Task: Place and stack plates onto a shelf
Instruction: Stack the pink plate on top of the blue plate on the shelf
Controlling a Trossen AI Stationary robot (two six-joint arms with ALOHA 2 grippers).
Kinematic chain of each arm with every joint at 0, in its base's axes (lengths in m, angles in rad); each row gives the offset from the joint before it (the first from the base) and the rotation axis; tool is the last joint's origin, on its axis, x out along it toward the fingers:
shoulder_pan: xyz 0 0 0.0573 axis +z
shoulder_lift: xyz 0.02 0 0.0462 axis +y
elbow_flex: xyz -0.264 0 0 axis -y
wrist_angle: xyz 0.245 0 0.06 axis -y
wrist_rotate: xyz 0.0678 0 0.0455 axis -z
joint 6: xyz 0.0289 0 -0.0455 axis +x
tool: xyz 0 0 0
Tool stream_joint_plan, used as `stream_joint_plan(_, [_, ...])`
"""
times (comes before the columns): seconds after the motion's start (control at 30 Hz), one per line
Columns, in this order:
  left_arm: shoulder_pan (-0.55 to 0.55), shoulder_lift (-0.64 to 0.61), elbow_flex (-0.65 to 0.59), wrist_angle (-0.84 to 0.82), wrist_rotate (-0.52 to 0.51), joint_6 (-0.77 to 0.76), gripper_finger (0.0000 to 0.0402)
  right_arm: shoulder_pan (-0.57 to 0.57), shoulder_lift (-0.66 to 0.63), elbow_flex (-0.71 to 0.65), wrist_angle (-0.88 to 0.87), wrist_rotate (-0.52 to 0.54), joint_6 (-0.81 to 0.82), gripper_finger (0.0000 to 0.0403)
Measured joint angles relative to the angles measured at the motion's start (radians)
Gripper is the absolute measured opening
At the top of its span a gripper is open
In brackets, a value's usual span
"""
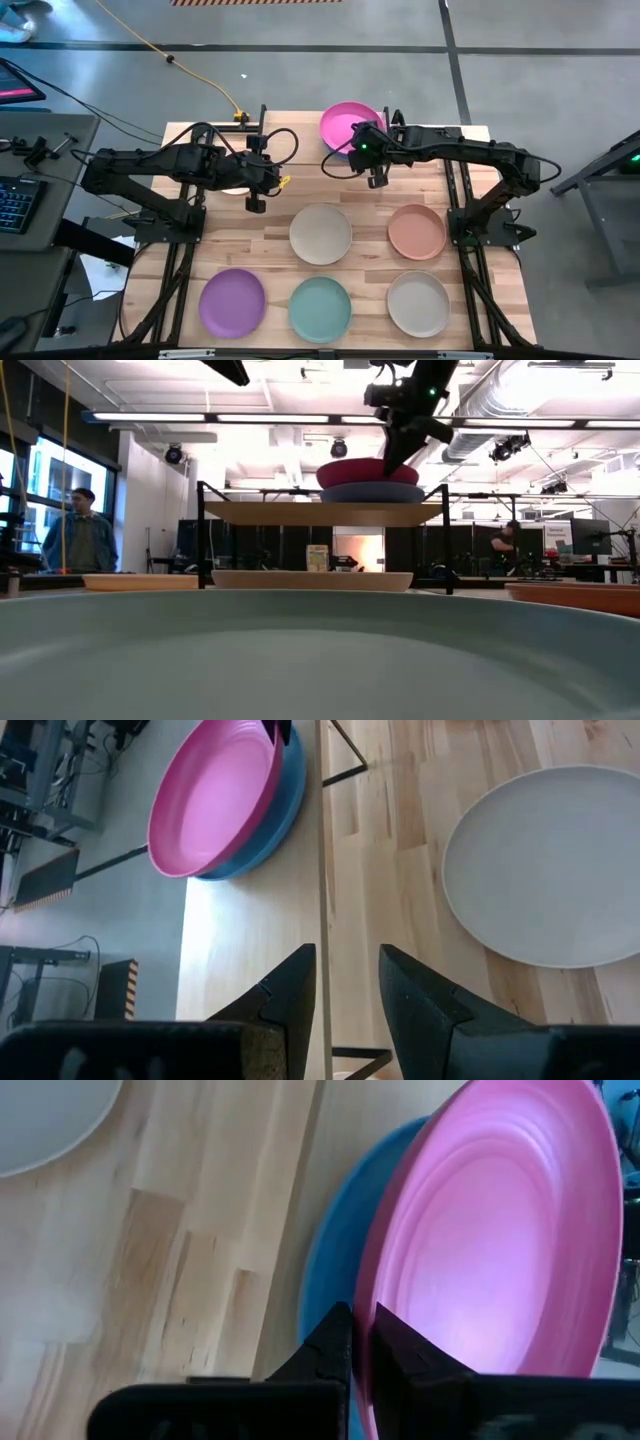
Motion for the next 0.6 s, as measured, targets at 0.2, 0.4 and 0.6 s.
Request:
stream_joint_plan(0.2, [0.000, 0.000, 0.000, 0.000, 0.000, 0.000, 0.0104, -0.022, 0.000, 0.000, -0.012, -0.034, 0.037, 0.0000])
stream_joint_plan(0.4, [0.000, 0.000, 0.000, 0.000, 0.000, 0.000, 0.0104, -0.021, 0.010, 0.000, -0.011, -0.053, 0.038, 0.0000])
stream_joint_plan(0.6, [0.000, 0.000, 0.000, -0.001, 0.001, 0.000, 0.0104, -0.021, 0.038, 0.000, -0.017, -0.028, 0.045, 0.0000])
